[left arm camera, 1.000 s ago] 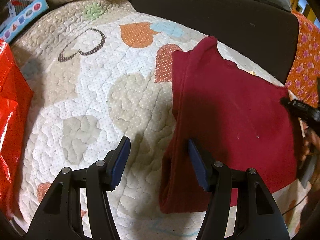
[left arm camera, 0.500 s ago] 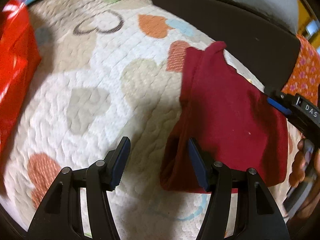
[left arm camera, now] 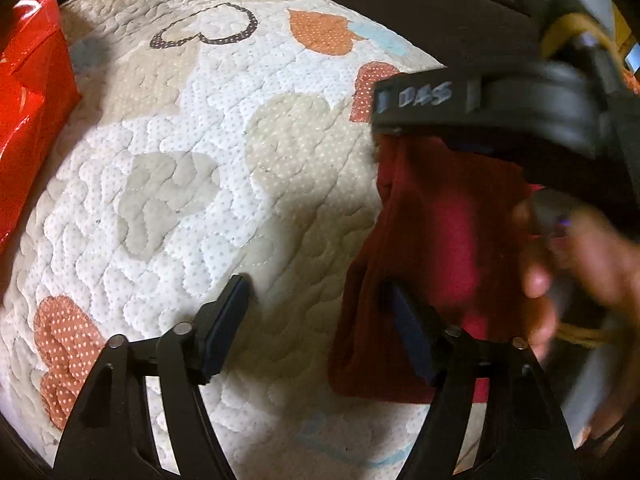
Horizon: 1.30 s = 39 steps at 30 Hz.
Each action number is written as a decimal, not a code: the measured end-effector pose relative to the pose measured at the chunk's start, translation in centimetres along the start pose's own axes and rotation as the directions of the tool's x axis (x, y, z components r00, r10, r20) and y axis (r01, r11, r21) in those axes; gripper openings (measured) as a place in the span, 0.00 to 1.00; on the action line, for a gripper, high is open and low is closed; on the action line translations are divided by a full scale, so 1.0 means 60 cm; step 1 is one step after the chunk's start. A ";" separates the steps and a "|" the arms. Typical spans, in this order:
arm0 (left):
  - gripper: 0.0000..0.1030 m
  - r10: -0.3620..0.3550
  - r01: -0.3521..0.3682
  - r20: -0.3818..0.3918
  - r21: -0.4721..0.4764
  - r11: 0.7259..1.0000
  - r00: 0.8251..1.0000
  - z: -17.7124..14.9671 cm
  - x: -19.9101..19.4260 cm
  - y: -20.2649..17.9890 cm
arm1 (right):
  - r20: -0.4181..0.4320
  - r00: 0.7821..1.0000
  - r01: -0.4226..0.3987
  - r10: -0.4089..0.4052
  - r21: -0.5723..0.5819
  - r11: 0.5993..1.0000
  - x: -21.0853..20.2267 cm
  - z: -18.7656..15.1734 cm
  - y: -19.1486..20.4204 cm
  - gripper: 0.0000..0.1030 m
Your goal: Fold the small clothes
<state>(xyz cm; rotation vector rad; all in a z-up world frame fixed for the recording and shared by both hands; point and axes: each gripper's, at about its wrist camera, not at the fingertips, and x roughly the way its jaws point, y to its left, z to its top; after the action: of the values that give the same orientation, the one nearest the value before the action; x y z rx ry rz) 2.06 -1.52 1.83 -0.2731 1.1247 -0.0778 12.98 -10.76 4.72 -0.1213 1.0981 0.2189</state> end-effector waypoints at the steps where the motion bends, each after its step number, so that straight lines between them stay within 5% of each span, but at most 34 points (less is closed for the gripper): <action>1: 0.71 0.016 -0.016 0.001 0.012 1.000 1.000 0.001 0.002 -0.005 | 0.037 0.999 0.002 -0.002 0.002 1.000 -0.003 -0.002 -0.002 0.47; 6: 0.71 -0.012 0.012 -0.001 0.001 1.000 1.000 0.012 -0.007 -0.018 | 0.144 0.974 -0.186 0.174 0.077 0.980 -0.048 -0.018 -0.058 0.15; 11: 0.71 -0.124 0.124 -0.009 0.096 0.988 0.992 0.005 -0.043 -0.065 | 0.273 0.921 -0.323 0.277 0.141 0.936 -0.159 -0.034 -0.144 0.12; 15: 0.71 -0.268 0.261 -0.009 0.255 0.931 0.963 -0.014 -0.087 -0.146 | 0.359 0.887 -0.378 0.290 0.206 0.903 -0.232 -0.061 -0.235 0.11; 21: 0.71 -0.324 0.300 -0.001 0.378 0.876 0.946 -0.046 -0.106 -0.224 | 0.398 0.876 -0.398 0.271 0.281 0.873 -0.260 -0.104 -0.318 0.11; 25: 0.71 -0.297 0.273 0.007 0.376 0.885 0.955 -0.044 -0.094 -0.225 | 0.392 0.872 -0.414 0.293 0.272 0.869 -0.249 -0.105 -0.309 0.11; 34: 0.71 -0.197 0.180 0.050 0.239 0.954 0.979 -0.004 -0.074 -0.147 | 0.342 0.870 -0.438 0.355 0.205 0.876 -0.198 -0.065 -0.225 0.11; 39: 0.32 -0.217 0.219 -0.032 0.162 0.962 0.976 -0.001 -0.050 -0.117 | 0.315 0.878 -0.432 0.361 0.195 0.881 -0.169 -0.050 -0.196 0.11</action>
<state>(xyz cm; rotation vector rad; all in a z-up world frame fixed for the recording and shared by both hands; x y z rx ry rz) 1.25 -7.71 6.26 -0.2480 1.0921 -0.3672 8.72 -23.96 12.29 0.3696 0.8584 0.4477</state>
